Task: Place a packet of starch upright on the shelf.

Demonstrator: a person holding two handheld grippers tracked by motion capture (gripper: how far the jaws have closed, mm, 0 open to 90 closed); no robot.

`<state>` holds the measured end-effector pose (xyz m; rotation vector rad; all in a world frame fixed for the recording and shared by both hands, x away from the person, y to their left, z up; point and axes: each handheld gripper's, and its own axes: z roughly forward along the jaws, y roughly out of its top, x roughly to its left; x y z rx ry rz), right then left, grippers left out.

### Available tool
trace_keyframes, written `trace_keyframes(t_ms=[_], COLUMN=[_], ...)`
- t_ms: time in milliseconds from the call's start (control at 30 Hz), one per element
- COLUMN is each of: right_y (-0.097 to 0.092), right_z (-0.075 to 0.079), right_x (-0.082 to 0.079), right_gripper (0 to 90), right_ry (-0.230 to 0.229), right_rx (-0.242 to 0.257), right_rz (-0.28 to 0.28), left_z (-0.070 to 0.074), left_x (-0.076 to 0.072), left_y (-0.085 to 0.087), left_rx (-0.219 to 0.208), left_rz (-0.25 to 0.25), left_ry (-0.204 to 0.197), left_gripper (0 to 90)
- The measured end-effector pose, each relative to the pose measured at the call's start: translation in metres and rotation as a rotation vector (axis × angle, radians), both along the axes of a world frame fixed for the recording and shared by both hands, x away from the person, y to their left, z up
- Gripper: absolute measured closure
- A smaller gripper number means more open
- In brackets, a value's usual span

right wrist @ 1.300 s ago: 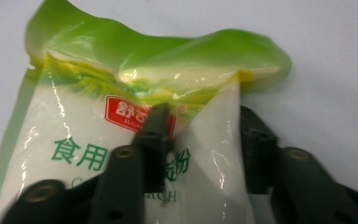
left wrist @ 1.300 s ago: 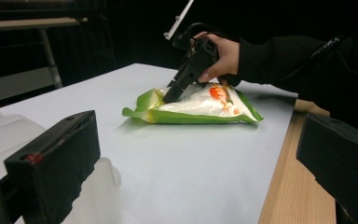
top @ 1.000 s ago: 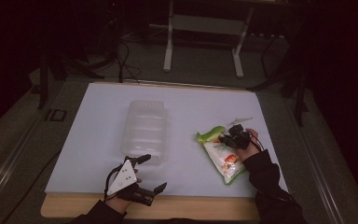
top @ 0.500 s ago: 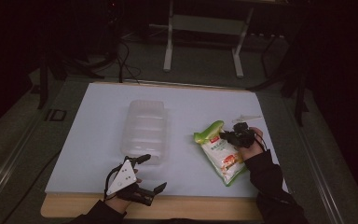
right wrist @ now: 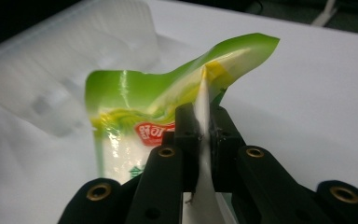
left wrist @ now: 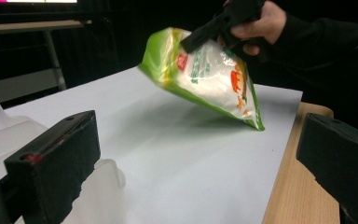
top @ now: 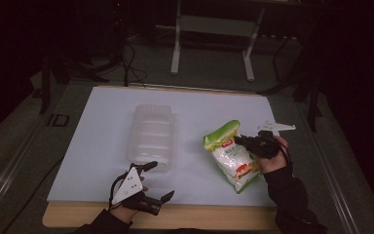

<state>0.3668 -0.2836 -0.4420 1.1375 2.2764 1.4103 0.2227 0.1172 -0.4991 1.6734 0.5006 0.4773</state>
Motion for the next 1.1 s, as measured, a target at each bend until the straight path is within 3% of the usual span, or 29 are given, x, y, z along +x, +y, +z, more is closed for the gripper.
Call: trace_keyframes(t_ms=[167,333,433,500,633,700,833,900,933,1100], right_y=[-0.003,-0.006,-0.004,-0.004,0.0,0.001,0.002,0.003,0.004,0.01], right_z=[0.017,0.031,0.038,0.041,0.049,0.052,0.061,0.063,0.068,0.077], right_x=[-0.013,-0.022,-0.027,-0.029,-0.036,-0.039,-0.046,-0.048,-0.053,-0.063], right_gripper=[84.9,85.0,85.1,85.1,85.1,85.1,85.1,85.1,85.1,85.1], right_ry=[-0.038,-0.052,-0.078,-0.088,-0.116,-0.124,-0.14,-0.145,-0.155,-0.174], right_rx=[0.06,0.161,0.163,0.167,0.149,0.148,0.161,0.162,0.166,0.183], right_rz=[0.006,0.021,0.006,-0.001,-0.003,0.005,0.011,0.014,0.023,0.053], left_z=[0.002,0.005,0.011,0.016,0.029,0.032,0.044,0.044,0.05,0.063], left_x=[-0.002,-0.003,-0.003,-0.003,0.001,0.003,0.014,0.014,0.023,0.035], left_y=[0.0,0.0,0.001,0.0,-0.006,-0.008,-0.024,-0.024,-0.035,-0.055], left_rx=[-0.009,-0.006,-0.025,-0.045,-0.05,-0.043,-0.027,-0.027,-0.017,-0.007], left_rz=[0.009,0.05,0.083,0.088,0.071,0.065,0.007,0.007,-0.027,-0.072], left_ry=[-0.026,-0.062,-0.072,-0.055,0.031,0.044,0.117,0.117,0.129,0.158], left_gripper=[0.0,0.0,3.9,4.0,2.9,2.7,2.7,2.7,2.7,2.9])
